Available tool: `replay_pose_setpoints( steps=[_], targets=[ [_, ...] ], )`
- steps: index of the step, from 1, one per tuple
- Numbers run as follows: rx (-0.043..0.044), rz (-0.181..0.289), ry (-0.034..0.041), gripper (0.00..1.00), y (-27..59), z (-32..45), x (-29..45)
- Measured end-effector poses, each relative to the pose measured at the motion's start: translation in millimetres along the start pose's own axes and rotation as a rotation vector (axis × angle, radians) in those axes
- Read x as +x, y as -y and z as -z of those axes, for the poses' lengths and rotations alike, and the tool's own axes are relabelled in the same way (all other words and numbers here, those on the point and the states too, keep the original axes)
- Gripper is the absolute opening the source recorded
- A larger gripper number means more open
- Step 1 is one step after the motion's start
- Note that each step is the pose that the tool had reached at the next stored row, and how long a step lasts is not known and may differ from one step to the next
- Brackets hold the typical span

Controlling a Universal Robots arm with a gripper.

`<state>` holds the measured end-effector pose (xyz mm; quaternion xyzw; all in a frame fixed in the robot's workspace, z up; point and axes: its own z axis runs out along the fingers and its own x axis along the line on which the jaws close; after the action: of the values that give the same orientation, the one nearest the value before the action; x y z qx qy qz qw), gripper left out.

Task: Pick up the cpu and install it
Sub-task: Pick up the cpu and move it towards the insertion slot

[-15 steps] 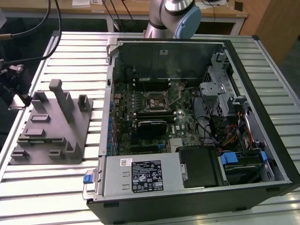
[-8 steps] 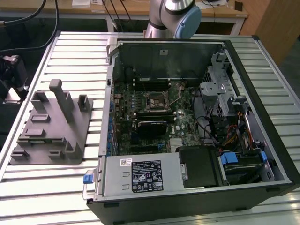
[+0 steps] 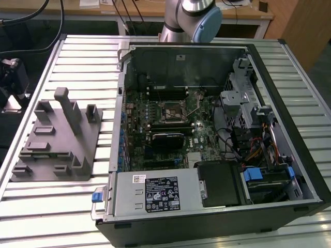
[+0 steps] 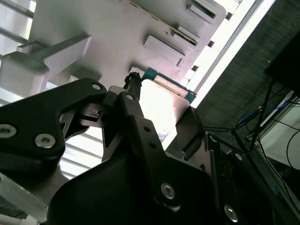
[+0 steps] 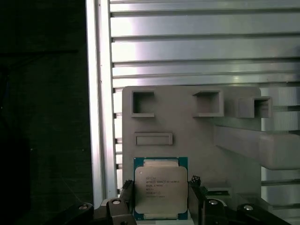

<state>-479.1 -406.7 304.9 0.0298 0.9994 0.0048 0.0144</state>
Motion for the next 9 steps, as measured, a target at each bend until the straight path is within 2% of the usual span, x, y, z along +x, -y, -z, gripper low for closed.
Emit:
replay_pose_setpoints(
  steps=[4, 9],
  targets=[
    [0.0003, 0.000, -0.0001, 0.54, -0.1, 3.9, -0.1],
    [0.0002, 0.000, 0.0000, 0.54, -0.2, 19.7, -0.6]
  ],
)
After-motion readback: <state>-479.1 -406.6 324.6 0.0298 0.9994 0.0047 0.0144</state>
